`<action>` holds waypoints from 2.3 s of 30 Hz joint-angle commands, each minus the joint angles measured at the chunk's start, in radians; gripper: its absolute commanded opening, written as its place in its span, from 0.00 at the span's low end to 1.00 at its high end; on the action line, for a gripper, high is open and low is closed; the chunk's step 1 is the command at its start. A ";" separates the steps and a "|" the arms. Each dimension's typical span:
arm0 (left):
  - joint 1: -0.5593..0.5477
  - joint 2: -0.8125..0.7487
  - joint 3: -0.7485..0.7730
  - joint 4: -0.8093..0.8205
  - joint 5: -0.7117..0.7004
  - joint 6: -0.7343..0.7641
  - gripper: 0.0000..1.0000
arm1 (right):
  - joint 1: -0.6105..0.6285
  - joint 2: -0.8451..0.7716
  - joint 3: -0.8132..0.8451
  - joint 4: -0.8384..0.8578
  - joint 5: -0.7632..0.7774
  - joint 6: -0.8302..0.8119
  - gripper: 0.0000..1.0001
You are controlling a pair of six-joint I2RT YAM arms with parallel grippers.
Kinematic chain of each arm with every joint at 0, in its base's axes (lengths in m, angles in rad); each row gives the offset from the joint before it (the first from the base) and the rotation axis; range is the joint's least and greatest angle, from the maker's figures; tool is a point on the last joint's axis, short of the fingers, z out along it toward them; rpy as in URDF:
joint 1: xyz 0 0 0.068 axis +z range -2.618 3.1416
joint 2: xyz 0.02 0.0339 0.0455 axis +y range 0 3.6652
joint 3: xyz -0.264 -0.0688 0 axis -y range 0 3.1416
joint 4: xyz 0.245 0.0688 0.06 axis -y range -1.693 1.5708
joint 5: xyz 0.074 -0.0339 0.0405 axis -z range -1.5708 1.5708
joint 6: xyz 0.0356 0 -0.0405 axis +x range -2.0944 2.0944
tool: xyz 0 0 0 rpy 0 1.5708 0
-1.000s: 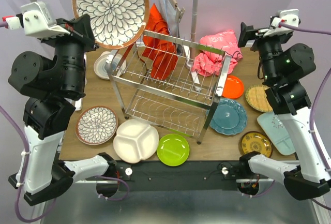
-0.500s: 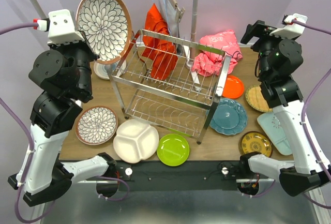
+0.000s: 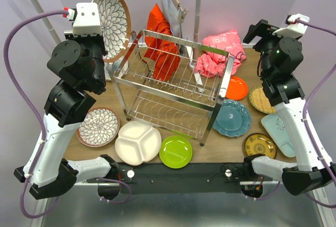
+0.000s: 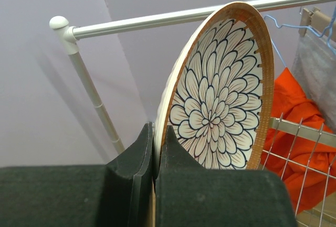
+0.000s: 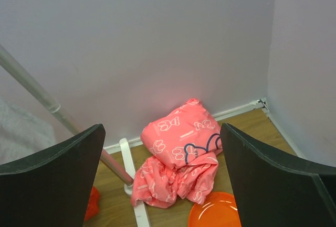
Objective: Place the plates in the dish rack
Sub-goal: Insert the plate into the dish rack
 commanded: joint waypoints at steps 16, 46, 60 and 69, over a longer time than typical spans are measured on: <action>-0.157 0.070 -0.052 0.377 -0.122 0.301 0.00 | -0.033 0.005 -0.026 -0.007 -0.023 0.048 1.00; -0.176 0.109 -0.186 0.378 -0.173 0.325 0.00 | -0.073 -0.015 -0.055 -0.010 -0.040 0.074 1.00; -0.188 0.090 -0.221 0.386 -0.187 0.330 0.00 | -0.087 -0.021 -0.056 -0.015 -0.048 0.084 1.00; -0.189 0.070 -0.262 0.384 -0.193 0.327 0.00 | -0.093 -0.027 -0.061 -0.016 -0.052 0.087 1.00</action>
